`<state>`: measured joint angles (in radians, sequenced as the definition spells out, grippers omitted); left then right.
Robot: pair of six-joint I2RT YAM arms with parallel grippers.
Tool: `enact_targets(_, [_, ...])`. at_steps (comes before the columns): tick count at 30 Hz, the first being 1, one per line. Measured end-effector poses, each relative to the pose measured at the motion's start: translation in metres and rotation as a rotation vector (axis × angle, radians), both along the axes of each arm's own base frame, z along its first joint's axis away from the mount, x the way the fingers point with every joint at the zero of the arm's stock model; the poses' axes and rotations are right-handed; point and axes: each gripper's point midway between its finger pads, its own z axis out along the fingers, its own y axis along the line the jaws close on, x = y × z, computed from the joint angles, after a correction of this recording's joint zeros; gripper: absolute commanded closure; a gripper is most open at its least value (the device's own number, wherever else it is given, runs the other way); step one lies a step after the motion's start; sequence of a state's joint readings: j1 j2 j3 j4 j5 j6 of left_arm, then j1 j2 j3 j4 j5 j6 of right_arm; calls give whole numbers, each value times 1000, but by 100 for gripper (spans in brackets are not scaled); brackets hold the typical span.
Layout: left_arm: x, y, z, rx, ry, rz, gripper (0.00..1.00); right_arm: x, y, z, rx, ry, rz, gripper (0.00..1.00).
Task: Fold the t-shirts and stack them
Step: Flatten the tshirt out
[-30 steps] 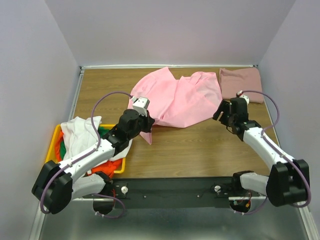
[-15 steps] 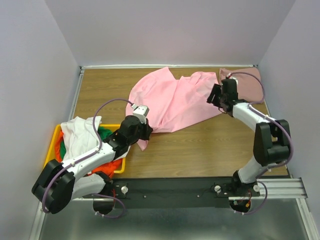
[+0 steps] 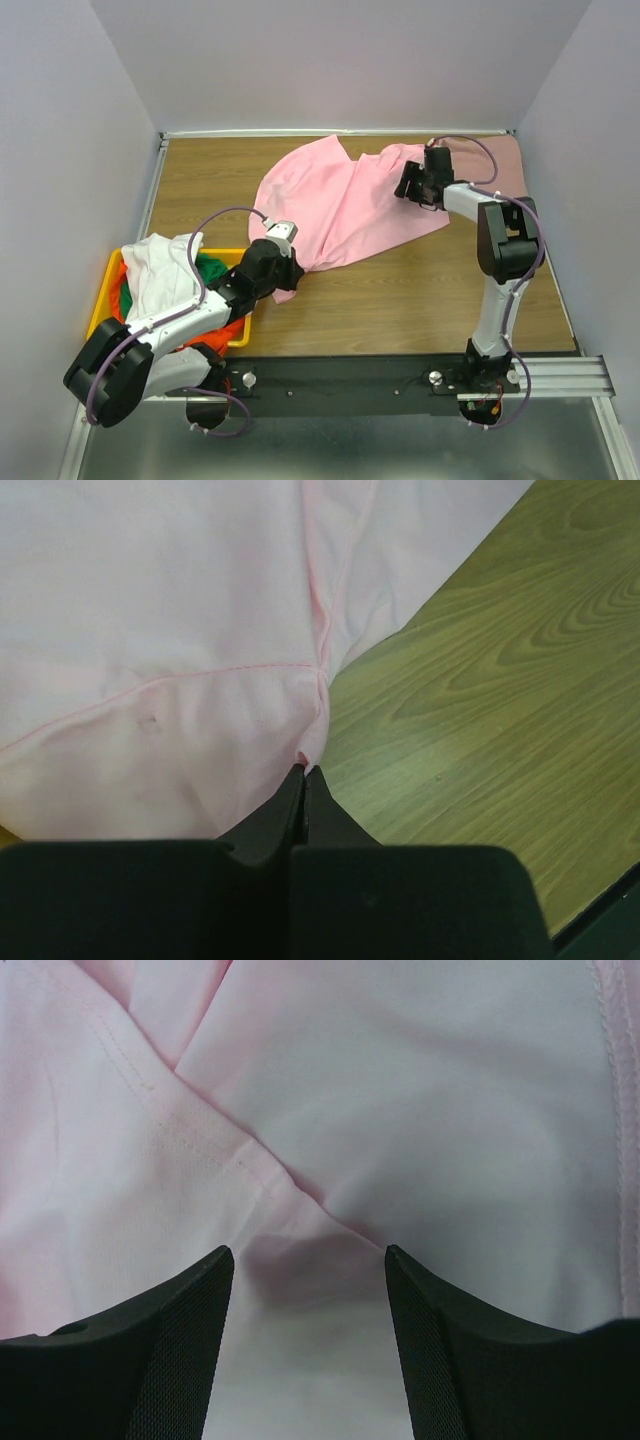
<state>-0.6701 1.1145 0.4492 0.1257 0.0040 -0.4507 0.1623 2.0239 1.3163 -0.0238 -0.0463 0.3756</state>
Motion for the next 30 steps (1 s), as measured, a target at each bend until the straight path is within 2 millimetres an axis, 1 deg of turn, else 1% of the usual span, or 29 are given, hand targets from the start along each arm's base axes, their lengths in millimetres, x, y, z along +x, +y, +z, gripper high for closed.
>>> enact_targets(2, [-3, 2, -5, 3, 13, 2, 100, 4, 2, -6, -2, 7, 9, 32])
enact_targets(5, [-7, 4, -9, 2, 25, 2, 100, 11, 3, -7, -6, 0, 18, 36])
enact_targets(9, [-8, 3, -7, -11, 22, 4, 100, 15, 6, -6, -14, -9, 30, 48])
enact_targets(10, [-8, 3, -6, -13, 21, 5, 100, 15, 7, -6, -16, -10, 35, 56])
enact_targets(11, [-8, 3, -5, -15, 20, 5, 100, 14, 8, -6, -16, -11, 36, 61])
enact_targets(12, [-8, 3, -5, -15, 19, 5, 100, 14, 8, -6, -17, -11, 38, 70])
enact_targets(14, [-8, 3, -5, -17, 20, 6, 100, 14, 9, -6, -22, -11, 46, 76])
enact_targets(15, [-8, 3, -5, -17, 21, 6, 100, 14, 10, -6, -21, -11, 45, 83])
enact_targets(16, [-8, 3, -5, -17, 20, 6, 100, 14, 10, -6, -20, -11, 45, 85])
enact_targets(17, [-8, 3, -5, -17, 21, 6, 100, 14, 10, -6, -20, -12, 44, 87])
enact_targets(21, [-8, 3, -5, -17, 21, 7, 100, 11, 9, -9, -22, -4, 43, 87])
enact_targets(25, [-8, 3, -4, -20, 20, 8, 100, -4, 3, -10, -38, 14, 28, 87])
enact_targets(28, [-8, 3, -3, -23, 19, 8, 100, -16, -3, 6, -49, -5, 10, 87])
enact_targets(30, [-8, 3, -2, -26, 16, 9, 100, -26, -8, 31, -51, -47, -3, 87])
